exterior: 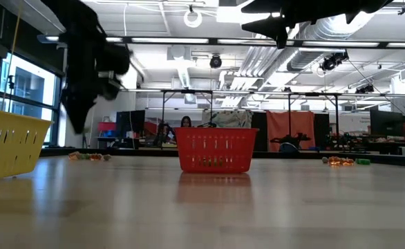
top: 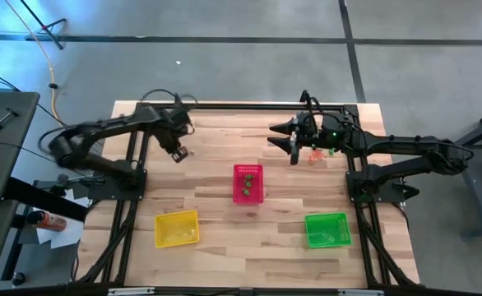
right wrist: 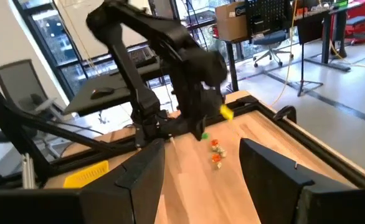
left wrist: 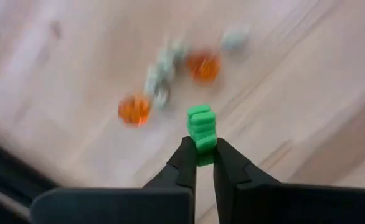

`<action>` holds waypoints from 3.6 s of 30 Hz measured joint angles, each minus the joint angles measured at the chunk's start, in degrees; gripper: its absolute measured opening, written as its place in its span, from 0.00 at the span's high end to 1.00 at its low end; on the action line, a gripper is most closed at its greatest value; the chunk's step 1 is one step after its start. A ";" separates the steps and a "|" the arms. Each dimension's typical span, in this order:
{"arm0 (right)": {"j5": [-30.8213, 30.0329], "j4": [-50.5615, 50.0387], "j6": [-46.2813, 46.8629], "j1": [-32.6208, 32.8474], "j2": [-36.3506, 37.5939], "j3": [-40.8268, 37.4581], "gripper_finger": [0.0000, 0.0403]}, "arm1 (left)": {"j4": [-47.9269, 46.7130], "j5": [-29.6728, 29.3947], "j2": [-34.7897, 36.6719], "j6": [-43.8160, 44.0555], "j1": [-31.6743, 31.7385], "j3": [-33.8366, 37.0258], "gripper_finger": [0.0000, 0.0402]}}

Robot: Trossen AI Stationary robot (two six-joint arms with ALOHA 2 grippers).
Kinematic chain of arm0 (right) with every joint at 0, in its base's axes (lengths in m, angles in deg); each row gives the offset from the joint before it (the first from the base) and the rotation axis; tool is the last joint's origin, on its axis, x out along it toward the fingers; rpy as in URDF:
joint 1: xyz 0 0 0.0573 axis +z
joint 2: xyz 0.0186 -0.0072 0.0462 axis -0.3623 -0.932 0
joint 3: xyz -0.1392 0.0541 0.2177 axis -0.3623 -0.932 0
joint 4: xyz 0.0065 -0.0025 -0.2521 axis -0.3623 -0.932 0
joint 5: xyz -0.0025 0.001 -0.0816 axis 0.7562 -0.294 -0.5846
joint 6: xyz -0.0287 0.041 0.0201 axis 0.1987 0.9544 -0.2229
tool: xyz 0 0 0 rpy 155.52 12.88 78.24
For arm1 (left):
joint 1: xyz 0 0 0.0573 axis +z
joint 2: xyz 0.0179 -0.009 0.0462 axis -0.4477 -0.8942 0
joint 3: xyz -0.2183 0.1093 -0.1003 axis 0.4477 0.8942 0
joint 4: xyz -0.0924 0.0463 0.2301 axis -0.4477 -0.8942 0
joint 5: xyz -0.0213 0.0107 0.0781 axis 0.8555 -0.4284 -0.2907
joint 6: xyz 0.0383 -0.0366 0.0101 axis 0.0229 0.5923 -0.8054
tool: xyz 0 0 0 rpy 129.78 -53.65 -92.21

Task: Sort Halloween decoration
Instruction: Put the green skeleton toy into the red bin

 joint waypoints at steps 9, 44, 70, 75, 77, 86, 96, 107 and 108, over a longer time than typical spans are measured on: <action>0.00 0.35 -1.64 0.04 0.00 0.00 0.50 | 33.62 8.97 16.70 6.67 -5.73 -0.05 1.00; 0.68 11.56 -4.70 0.02 0.04 0.00 0.50 | 52.00 9.12 2.97 7.76 -25.16 -9.12 1.00; 0.02 14.31 -6.80 0.00 0.11 0.00 0.50 | 22.63 9.03 -37.24 -7.77 -32.56 -33.57 0.99; 0.02 14.32 -6.78 0.00 0.11 0.00 0.50 | 22.95 8.96 -39.83 -6.90 -32.94 -33.57 0.94; 0.02 14.32 -6.69 0.00 0.11 0.00 0.50 | 23.18 8.83 -40.47 -6.90 -32.95 -33.57 0.92; 0.02 14.60 -6.65 0.00 0.13 0.00 0.50 | 25.25 8.73 -41.55 -7.83 -32.93 -33.51 0.87; 0.02 15.08 -6.65 0.00 0.13 0.00 0.50 | 25.80 8.76 -41.26 -6.97 -32.80 -33.51 0.68; -0.29 18.10 -7.16 0.00 0.17 0.00 0.50 | 15.66 8.70 -25.88 -3.73 -26.28 -33.46 0.53; -0.61 18.27 -7.59 0.00 0.17 0.01 0.50 | 16.37 8.66 -23.31 -2.89 -25.40 -33.29 0.54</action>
